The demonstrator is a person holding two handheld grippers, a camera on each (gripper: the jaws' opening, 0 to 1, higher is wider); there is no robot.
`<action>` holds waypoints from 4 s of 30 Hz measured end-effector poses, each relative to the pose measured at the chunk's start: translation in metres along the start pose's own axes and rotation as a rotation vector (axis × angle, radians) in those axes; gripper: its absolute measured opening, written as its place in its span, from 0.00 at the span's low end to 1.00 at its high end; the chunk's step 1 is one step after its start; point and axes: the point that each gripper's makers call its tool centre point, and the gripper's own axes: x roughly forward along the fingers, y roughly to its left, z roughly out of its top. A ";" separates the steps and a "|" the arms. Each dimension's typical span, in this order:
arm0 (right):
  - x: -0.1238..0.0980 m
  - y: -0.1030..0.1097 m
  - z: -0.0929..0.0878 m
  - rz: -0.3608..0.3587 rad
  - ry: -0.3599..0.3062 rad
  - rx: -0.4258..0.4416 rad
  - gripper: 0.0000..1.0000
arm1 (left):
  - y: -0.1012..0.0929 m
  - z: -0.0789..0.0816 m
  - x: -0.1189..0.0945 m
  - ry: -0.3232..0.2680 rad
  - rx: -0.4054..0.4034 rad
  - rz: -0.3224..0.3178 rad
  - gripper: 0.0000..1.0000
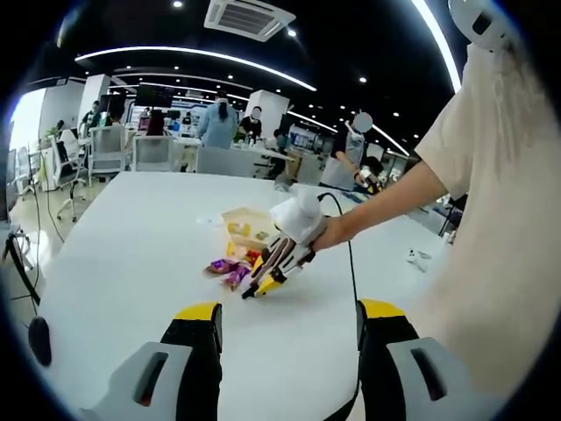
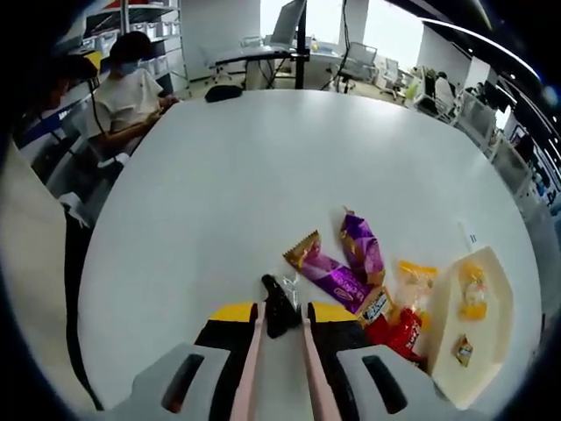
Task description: Place the target food into the container with the food tongs after gripping and lifting it, then release it inside without dropping or visibly crushing the food.
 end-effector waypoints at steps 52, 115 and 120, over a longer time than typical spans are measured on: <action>-0.018 0.013 -0.021 -0.026 0.000 0.024 0.23 | -0.007 0.002 0.002 0.006 0.021 -0.034 0.61; -0.054 -0.029 0.020 -0.076 -0.051 -0.012 0.20 | -0.004 0.010 0.003 -0.021 0.029 -0.025 0.66; -0.072 -0.056 0.022 -0.141 -0.070 0.013 0.20 | 0.003 0.014 0.005 -0.025 0.038 -0.004 0.75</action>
